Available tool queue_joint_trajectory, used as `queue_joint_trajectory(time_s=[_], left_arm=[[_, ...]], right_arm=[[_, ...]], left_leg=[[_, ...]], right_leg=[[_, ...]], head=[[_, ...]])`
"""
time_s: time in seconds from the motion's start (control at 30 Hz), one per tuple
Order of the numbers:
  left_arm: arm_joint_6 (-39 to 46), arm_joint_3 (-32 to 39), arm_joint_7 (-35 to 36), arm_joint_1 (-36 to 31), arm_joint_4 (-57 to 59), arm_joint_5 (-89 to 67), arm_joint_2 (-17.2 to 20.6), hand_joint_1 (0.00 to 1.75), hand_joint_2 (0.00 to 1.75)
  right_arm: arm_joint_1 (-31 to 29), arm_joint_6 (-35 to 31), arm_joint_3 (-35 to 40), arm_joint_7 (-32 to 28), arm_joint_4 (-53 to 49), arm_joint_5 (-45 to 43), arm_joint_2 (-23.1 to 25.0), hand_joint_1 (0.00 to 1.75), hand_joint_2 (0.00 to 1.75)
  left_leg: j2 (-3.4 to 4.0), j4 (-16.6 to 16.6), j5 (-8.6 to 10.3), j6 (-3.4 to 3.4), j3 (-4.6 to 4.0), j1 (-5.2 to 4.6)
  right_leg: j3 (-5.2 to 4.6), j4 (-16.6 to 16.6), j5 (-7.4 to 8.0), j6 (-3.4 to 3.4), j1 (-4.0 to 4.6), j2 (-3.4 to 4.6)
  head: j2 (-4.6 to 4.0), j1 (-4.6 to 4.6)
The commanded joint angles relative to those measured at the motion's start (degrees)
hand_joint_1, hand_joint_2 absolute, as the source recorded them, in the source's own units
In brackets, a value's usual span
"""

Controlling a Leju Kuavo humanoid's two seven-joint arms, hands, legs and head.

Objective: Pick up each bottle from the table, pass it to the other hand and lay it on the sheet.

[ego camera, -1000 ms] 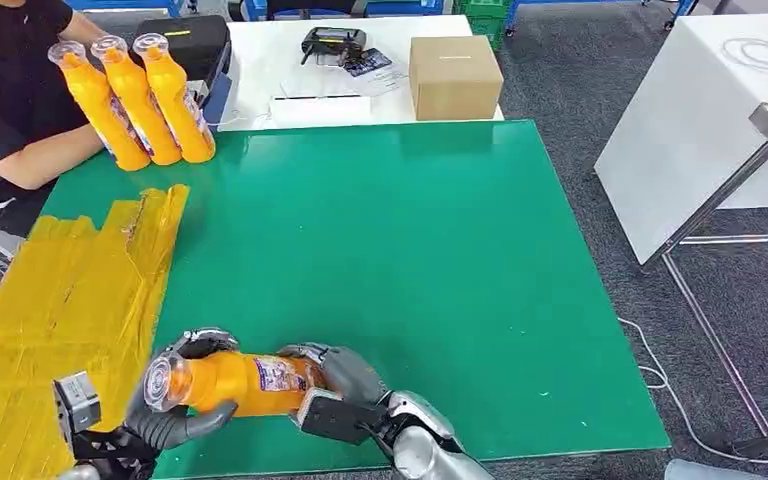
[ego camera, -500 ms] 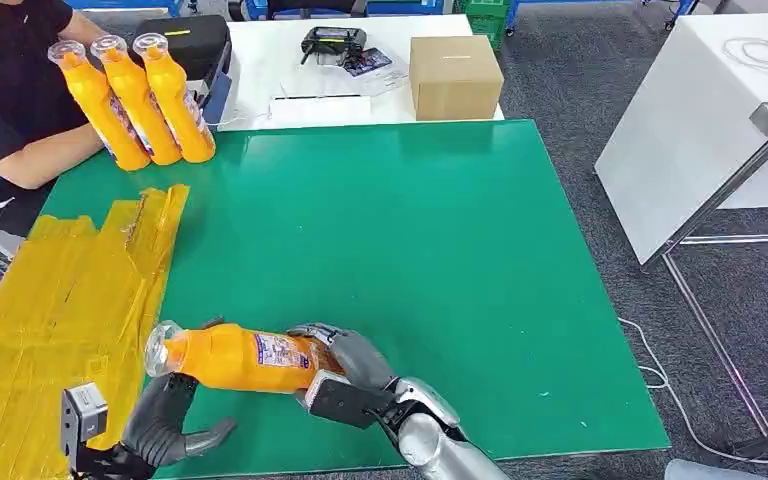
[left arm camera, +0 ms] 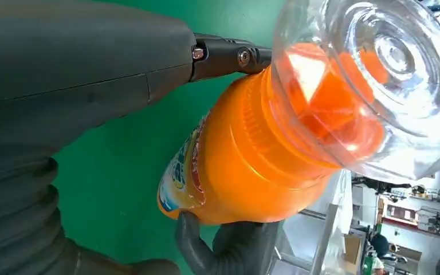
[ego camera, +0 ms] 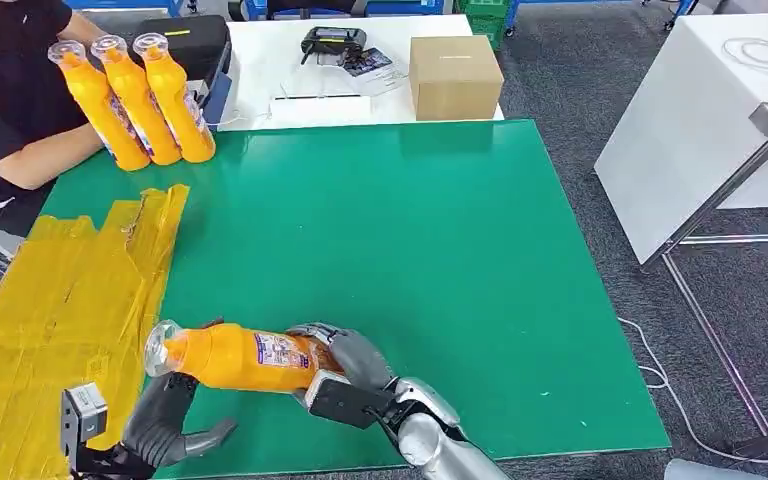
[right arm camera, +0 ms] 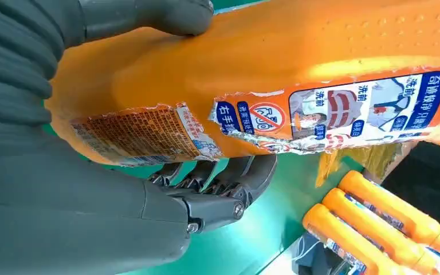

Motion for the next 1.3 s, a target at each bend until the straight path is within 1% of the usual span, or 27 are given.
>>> queue_joint_trajectory(time_s=[0.03,0.1,0.13,0.37,0.4,0.47,0.57,0.8,0.97,1.1,1.3], left_arm=[[-0.73,-0.59,-0.11,-0.39,1.13,1.26,-0.30,0.00,0.00],[-0.40,-1.16,-0.22,-0.40,0.81,1.10,-0.62,0.00,0.00],[-0.12,-1.41,-0.31,-0.45,0.78,1.25,-0.75,0.00,0.00],[-0.09,-2.04,-0.76,-1.10,1.22,3.37,-1.45,0.00,0.00],[-0.66,-1.83,-2.18,-3.08,2.03,6.09,-5.16,0.00,0.00],[1.36,-3.60,-1.31,-5.22,3.26,5.30,-6.89,0.00,0.00],[2.06,-4.47,-1.69,-5.26,3.19,6.32,-6.45,0.00,0.00],[2.36,-4.58,-1.80,-5.81,3.29,5.87,-6.92,0.00,0.00],[4.61,-5.48,-3.12,-6.55,3.27,1.47,-7.47,0.00,0.00],[5.90,-6.29,-4.28,-6.99,2.58,-1.80,-7.40,0.00,0.00],[7.14,-6.86,-5.12,-7.28,2.34,-4.91,-7.51,0.00,0.00]], right_arm=[[-2.02,-0.07,-0.85,-0.24,0.50,0.07,-0.94,1.75,1.75],[-1.82,-0.15,-0.87,-0.30,0.27,0.13,-1.07,1.75,1.75],[-1.68,-0.20,-0.97,-0.36,0.19,0.17,-1.06,1.75,1.75],[-1.51,-0.12,-1.09,-0.58,0.26,0.43,-0.75,1.75,1.75],[-1.70,4.25,2.31,-3.86,0.34,0.31,1.38,1.75,1.75],[-1.24,2.95,4.91,-1.80,0.75,1.13,4.55,1.75,1.75],[-2.17,2.44,7.00,-0.80,1.14,-0.85,4.76,1.75,1.75],[-3.30,2.90,8.94,-0.99,2.85,-2.63,6.09,1.75,1.75],[-4.07,2.83,10.52,-1.00,3.77,-3.79,7.09,1.75,1.75],[-4.23,2.49,10.91,-1.00,4.06,-4.29,7.00,1.75,1.75],[-4.12,2.33,10.75,-1.04,4.19,-4.45,6.75,1.75,1.75]], left_leg=[[0.11,-0.01,-0.05,0.04,0.13,0.05],[0.02,-0.01,-0.01,0.02,0.02,0.01],[0.08,0.01,-0.05,0.04,0.11,0.06],[-0.02,-0.01,-0.01,0.03,0.05,0.01],[-0.01,-0.01,-0.01,0.04,0.07,0.03],[-0.04,0.02,0.01,0.02,-0.03,-0.01],[0.02,0.02,-0.02,0.01,0.05,0.04],[0.06,-0.01,-0.01,0.02,0.03,0.02],[0.09,0.00,-0.02,0.02,0.03,0.02],[0.11,0.01,-0.05,0.04,0.11,0.07],[0.02,-0.02,-0.02,0.02,0.05,0.01]], right_leg=[[0.14,-0.07,0.00,-0.09,0.07,0.04],[0.03,-0.02,0.00,-0.02,0.01,-0.01],[0.15,-0.08,-0.01,-0.07,0.08,0.00],[0.07,-0.04,-0.01,-0.02,0.02,-0.06],[0.11,-0.07,0.00,-0.03,0.04,-0.07],[-0.01,0.01,-0.01,-0.03,0.00,-0.08],[0.04,-0.02,-0.01,-0.06,0.05,-0.03],[0.02,-0.02,0.01,-0.03,0.02,0.02],[0.03,-0.01,0.01,-0.04,0.03,0.05],[0.15,-0.06,0.00,-0.09,0.10,0.02],[0.07,-0.04,-0.02,-0.04,0.02,-0.01]], head=[[0.00,0.00],[0.00,-0.02],[0.00,-0.02],[0.00,0.00],[0.00,-0.02],[0.00,0.00],[0.00,0.00],[0.00,0.00],[0.00,-0.02],[0.00,-0.02],[0.00,0.00]])
